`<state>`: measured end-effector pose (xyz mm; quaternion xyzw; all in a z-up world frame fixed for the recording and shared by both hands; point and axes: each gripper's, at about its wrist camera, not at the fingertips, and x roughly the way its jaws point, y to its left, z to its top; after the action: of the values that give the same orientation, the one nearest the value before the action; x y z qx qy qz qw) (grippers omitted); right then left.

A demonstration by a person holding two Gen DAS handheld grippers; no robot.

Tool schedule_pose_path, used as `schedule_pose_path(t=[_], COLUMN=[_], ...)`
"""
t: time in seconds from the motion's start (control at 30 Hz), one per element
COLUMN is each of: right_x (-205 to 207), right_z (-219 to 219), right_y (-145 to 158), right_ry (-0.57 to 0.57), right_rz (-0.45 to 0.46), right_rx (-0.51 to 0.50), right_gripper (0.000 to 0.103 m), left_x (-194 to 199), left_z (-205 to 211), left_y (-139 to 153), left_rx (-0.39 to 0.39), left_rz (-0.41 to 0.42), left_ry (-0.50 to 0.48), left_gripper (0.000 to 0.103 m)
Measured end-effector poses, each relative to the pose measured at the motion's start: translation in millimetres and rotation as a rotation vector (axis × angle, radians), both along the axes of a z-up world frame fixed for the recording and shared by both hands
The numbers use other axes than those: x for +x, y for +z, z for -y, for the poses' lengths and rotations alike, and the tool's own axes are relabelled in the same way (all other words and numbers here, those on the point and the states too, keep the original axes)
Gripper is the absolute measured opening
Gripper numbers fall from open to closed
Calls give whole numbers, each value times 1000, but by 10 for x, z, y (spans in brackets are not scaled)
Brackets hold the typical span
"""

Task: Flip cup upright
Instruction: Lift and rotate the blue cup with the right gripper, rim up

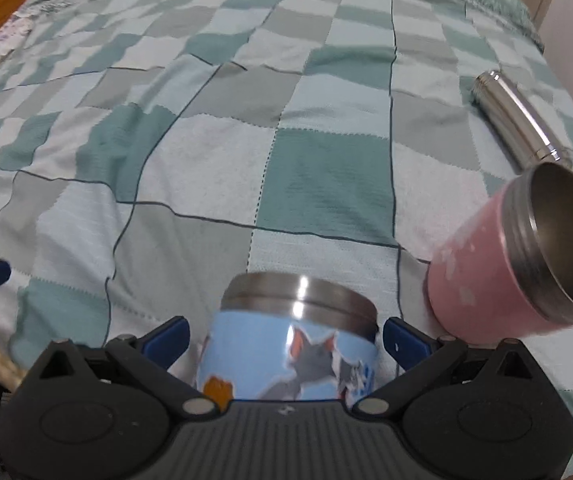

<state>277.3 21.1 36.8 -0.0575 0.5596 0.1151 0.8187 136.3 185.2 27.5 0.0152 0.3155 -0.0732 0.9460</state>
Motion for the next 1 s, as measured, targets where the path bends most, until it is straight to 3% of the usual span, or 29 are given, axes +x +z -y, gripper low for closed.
schedule_pose_path(t=[0.1, 0.43, 0.57, 0.87, 1.0], right_x=[46, -232, -397, -507, -296], right_z=[56, 292, 351, 263, 145], right_y=[-38, 234, 456, 788, 732], right_ry=[-22, 30, 76, 144, 138], right_rz=[-37, 108, 217, 613, 673], right_rx=[27, 177, 234, 224, 162], right_gripper=[85, 84, 84, 84, 83], left_x=[-20, -44, -79, -117, -112], left_z=[-20, -35, -55, -85, -86], left_y=[7, 10, 40, 110, 124], left_rx=[-8, -5, -8, -13, -16], left_rz=[7, 5, 15, 31, 33], left_ry=[-1, 5, 9, 30, 35], left_gripper=[103, 103, 103, 103, 103])
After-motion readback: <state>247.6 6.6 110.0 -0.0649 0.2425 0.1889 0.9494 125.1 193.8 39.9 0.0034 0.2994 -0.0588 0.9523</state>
